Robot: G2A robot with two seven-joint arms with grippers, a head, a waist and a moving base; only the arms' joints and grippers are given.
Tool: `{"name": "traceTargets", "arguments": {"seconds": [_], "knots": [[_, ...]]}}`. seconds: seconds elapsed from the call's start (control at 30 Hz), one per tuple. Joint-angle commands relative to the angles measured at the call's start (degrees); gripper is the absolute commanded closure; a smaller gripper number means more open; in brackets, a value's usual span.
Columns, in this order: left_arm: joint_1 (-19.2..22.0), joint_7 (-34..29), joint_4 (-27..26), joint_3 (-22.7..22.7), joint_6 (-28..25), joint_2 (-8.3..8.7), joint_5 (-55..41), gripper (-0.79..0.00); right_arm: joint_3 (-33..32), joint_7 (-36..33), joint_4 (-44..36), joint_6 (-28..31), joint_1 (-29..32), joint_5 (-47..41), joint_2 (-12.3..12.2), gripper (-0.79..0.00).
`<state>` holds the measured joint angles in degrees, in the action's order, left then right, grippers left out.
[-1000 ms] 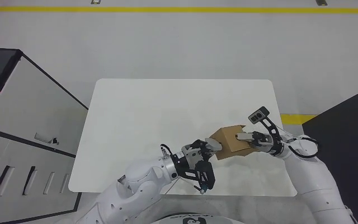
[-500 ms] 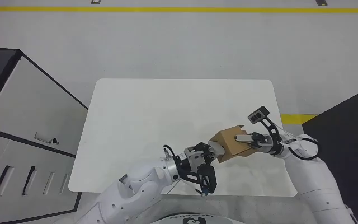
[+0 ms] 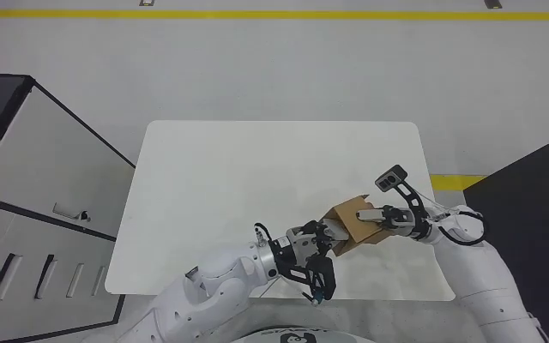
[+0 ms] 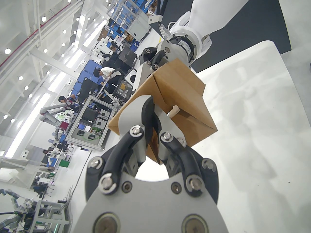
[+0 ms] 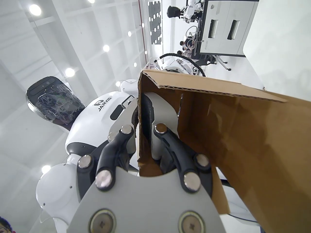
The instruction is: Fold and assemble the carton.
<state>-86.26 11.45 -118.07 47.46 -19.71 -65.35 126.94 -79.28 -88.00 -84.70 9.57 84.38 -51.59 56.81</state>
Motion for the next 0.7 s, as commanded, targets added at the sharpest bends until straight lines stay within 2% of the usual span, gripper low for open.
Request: {"name": "traceTargets", "arguments": {"seconds": [0.0,0.27,0.67], "knots": [[0.1,0.0,0.0,-0.1,0.0,-0.01,0.1,0.0,0.3,0.0,0.0,-0.1,0.0,-0.2,-0.1,0.0],[0.4,-0.3,0.4,-0.3,0.0,-0.01,0.0,0.0,1.3,0.0,0.2,0.0,-0.3,-1.0,-0.6,0.0],[-1.2,-0.4,-1.7,3.7,1.7,0.67,-2.0,0.0,1.4,0.0,2.9,0.5,-0.7,-7.2,-1.3,0.0]]}}
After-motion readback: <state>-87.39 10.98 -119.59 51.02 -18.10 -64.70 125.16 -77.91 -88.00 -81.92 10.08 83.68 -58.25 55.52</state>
